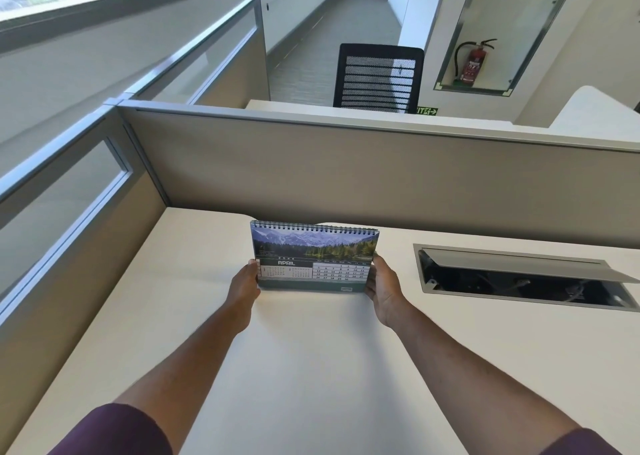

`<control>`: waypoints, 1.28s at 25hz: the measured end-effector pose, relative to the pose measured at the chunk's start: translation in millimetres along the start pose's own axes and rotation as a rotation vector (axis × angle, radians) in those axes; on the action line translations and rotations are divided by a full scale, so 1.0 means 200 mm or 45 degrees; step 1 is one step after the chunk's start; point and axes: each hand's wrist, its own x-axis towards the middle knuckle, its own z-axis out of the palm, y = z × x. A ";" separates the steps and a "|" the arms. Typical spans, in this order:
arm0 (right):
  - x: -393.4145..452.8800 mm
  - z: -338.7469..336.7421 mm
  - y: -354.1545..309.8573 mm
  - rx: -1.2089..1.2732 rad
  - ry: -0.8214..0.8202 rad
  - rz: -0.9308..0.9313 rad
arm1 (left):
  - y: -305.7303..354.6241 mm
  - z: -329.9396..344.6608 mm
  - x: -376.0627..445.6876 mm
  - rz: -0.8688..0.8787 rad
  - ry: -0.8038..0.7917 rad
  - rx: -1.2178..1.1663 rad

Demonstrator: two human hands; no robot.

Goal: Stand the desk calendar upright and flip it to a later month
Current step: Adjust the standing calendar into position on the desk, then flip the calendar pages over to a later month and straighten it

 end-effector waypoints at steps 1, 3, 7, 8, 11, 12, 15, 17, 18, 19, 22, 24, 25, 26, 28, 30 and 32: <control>0.00 -0.01 0.01 0.025 0.033 0.012 | 0.00 0.00 0.00 0.005 0.024 -0.007; -0.01 -0.02 0.03 0.104 0.110 0.033 | -0.02 -0.02 0.00 0.013 0.086 -0.024; -0.06 -0.06 0.05 0.052 0.270 0.005 | -0.06 -0.04 -0.05 0.016 0.188 -0.092; -0.07 -0.07 0.07 -0.030 0.287 -0.007 | -0.06 -0.04 -0.06 0.017 0.202 -0.097; -0.14 -0.08 0.09 -0.113 0.270 -0.050 | -0.06 -0.04 -0.11 0.064 0.177 -0.041; -0.17 -0.07 0.09 -0.111 0.245 -0.072 | -0.05 -0.03 -0.13 0.076 0.160 -0.019; -0.23 -0.05 0.09 -0.179 0.198 -0.151 | -0.03 -0.02 -0.19 0.086 0.133 0.014; -0.25 -0.04 0.09 -0.236 0.193 -0.170 | -0.01 -0.01 -0.22 0.082 0.129 0.040; -0.26 -0.04 0.09 -0.261 0.194 -0.170 | 0.00 -0.01 -0.24 0.084 0.127 0.051; -0.27 -0.05 0.09 -0.281 0.199 -0.166 | 0.01 -0.02 -0.25 0.092 0.128 0.063; -0.30 -0.06 0.08 -0.305 0.217 -0.165 | 0.02 -0.03 -0.27 0.090 0.165 0.096; -0.31 -0.07 0.07 -0.295 0.226 -0.163 | 0.04 -0.04 -0.29 0.083 0.183 0.101; -0.32 -0.07 0.06 -0.274 0.211 -0.163 | 0.05 -0.05 -0.30 0.085 0.184 0.087; -0.33 -0.08 0.04 -0.236 0.186 -0.162 | 0.06 -0.06 -0.31 0.086 0.183 0.066; -0.37 -0.08 0.01 -0.143 0.129 -0.145 | 0.09 -0.07 -0.35 0.092 0.171 0.019; -0.41 -0.08 -0.04 -0.058 0.060 -0.125 | 0.12 -0.10 -0.38 0.120 0.155 -0.032; -0.44 -0.09 -0.11 0.055 -0.003 -0.127 | 0.19 -0.12 -0.41 0.166 0.164 -0.133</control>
